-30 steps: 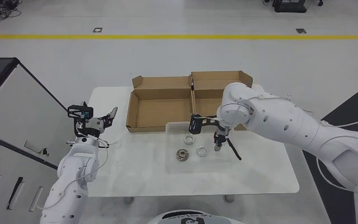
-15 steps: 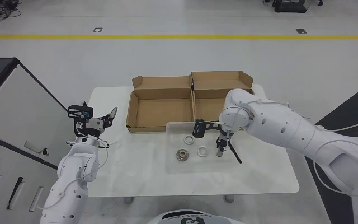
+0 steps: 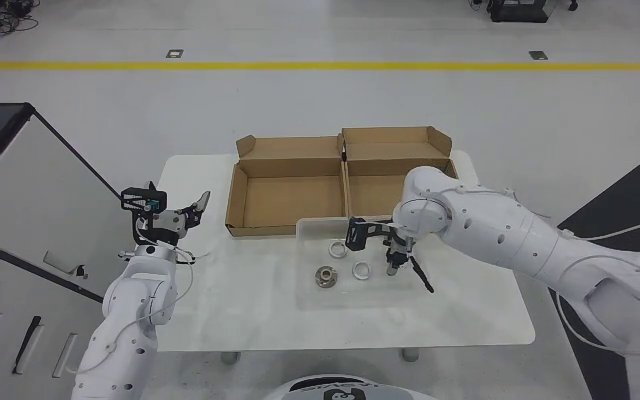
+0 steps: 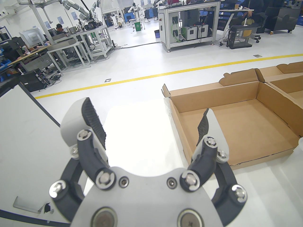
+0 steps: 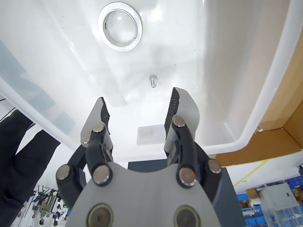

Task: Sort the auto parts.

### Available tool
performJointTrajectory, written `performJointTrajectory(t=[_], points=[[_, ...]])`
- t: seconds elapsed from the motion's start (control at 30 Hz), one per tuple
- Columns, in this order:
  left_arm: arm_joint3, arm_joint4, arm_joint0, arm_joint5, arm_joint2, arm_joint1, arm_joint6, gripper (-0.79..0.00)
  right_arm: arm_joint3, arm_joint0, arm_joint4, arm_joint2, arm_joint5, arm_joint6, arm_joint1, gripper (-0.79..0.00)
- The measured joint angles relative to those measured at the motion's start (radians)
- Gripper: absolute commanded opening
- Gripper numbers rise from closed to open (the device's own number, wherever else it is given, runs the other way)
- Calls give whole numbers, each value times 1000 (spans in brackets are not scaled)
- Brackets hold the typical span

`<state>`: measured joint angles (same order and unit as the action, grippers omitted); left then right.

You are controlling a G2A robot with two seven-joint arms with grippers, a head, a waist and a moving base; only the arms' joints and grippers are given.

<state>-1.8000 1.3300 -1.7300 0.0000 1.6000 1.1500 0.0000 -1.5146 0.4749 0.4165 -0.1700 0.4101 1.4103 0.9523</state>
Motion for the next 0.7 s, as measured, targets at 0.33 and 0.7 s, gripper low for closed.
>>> performJointTrajectory(t=[0.33,0.7], points=[[0,0,0,0,0,0,0,0,35,20,39,0,24,-24,12,-456],[0,0,0,0,0,0,0,0,74,35,57,0,36,-36,35,-499]])
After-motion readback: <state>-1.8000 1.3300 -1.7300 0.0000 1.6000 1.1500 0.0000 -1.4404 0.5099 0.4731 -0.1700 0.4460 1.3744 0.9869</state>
